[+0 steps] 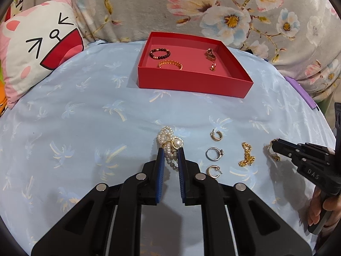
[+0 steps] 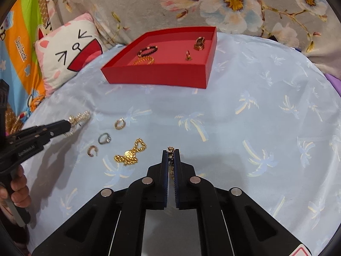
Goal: Organize jewelry
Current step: 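Carry pearls and clover chain into the red box and open both tools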
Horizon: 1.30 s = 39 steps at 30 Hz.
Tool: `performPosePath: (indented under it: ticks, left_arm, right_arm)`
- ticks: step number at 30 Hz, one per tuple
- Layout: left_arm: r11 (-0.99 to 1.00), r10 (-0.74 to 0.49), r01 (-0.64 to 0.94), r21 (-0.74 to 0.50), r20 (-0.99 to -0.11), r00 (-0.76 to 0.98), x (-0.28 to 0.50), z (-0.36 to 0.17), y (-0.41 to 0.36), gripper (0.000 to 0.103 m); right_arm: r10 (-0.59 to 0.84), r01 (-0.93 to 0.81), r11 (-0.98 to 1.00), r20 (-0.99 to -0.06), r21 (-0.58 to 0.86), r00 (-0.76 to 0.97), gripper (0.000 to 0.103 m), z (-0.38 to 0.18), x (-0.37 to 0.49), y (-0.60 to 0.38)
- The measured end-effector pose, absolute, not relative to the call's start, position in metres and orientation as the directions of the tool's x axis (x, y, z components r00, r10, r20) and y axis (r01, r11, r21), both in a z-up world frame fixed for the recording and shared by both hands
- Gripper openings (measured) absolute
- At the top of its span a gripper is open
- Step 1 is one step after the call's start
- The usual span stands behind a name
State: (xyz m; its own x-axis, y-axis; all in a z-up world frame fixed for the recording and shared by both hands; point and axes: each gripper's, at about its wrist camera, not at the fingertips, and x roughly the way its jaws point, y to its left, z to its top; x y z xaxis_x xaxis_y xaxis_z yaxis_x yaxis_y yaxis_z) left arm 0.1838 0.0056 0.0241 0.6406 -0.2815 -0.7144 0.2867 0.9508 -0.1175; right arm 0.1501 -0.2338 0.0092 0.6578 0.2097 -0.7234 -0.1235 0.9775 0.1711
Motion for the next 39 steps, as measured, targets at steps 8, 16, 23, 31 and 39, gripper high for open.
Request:
performPosePath:
  ticks: [8, 16, 23, 31, 39]
  left_arm:
    - [0.946, -0.293, 0.308, -0.102, -0.676, 0.676, 0.193, 0.066, 0.008, 0.012]
    - [0.942, -0.291, 0.331, -0.059, -0.635, 0.716, 0.256, 0.124, -0.009, 0.012]
    - [0.930, -0.304, 0.364, -0.046, -0.652, 0.695, 0.333, 0.131, -0.054, 0.012]
    - [0.932, -0.276, 0.361, -0.035, -0.714, 0.644, 0.413, 0.089, -0.103, 0.012]
    - [0.937, -0.249, 0.347, -0.032, -0.758, 0.603, 0.454, 0.057, -0.117, 0.012]
  right_arm:
    - [0.281, -0.170, 0.959, -0.668, 0.229, 0.689, 0.004, 0.064, 0.153, -0.244]
    - [0.291, -0.175, 0.954, -0.617, 0.242, 0.732, 0.004, 0.125, 0.228, -0.253]
    - [0.268, -0.138, 0.960, -0.645, 0.246, 0.715, 0.004, 0.120, 0.313, -0.260]
    - [0.213, -0.081, 0.974, -0.727, 0.212, 0.652, 0.004, 0.075, 0.388, -0.266]
    - [0.193, -0.083, 0.980, -0.761, 0.181, 0.619, 0.005, 0.046, 0.423, -0.263]
